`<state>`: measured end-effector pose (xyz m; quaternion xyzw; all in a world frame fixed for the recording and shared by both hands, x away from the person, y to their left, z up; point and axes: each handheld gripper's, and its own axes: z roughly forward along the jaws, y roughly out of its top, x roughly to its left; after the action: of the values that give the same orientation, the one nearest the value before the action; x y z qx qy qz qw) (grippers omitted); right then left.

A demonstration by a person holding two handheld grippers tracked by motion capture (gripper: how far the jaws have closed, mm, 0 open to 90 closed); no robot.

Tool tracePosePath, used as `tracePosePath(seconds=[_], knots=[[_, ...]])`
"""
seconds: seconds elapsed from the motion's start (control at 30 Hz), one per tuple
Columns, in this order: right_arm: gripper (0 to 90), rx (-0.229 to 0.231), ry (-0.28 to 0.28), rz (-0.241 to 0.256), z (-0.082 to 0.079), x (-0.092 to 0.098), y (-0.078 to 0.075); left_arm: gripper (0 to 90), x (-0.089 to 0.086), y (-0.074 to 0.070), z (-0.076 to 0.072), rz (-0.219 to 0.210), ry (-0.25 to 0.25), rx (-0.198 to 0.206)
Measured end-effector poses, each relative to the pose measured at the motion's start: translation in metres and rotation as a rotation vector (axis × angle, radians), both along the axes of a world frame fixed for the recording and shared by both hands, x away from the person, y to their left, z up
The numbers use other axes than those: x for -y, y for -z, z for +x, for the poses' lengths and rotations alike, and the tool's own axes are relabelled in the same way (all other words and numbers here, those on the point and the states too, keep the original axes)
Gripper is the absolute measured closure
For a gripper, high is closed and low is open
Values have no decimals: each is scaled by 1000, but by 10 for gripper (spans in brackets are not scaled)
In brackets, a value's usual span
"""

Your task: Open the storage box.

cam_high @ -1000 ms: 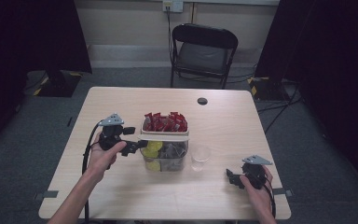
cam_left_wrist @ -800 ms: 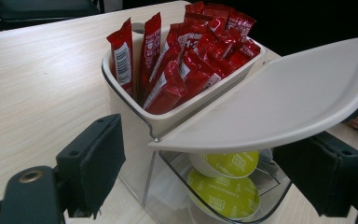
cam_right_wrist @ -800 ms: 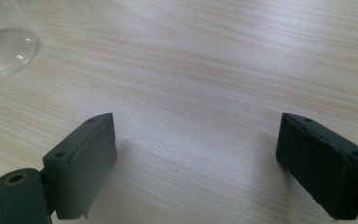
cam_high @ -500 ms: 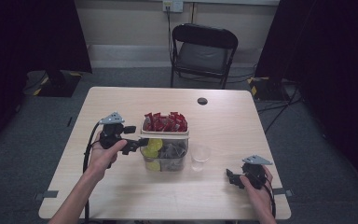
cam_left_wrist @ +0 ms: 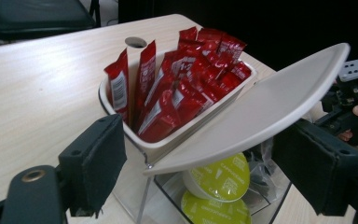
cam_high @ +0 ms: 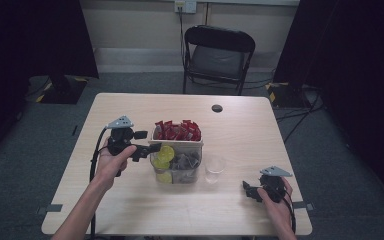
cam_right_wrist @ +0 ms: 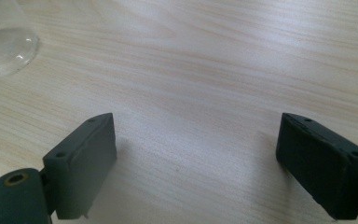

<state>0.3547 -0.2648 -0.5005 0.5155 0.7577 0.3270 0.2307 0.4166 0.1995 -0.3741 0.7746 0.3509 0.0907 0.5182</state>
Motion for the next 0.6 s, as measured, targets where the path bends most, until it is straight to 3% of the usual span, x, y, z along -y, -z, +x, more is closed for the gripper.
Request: tracePosePath(seconds=[0.6], knots=[[115,0,-1,0,0,0,0,162,3,-5,18,10,-32,-3]])
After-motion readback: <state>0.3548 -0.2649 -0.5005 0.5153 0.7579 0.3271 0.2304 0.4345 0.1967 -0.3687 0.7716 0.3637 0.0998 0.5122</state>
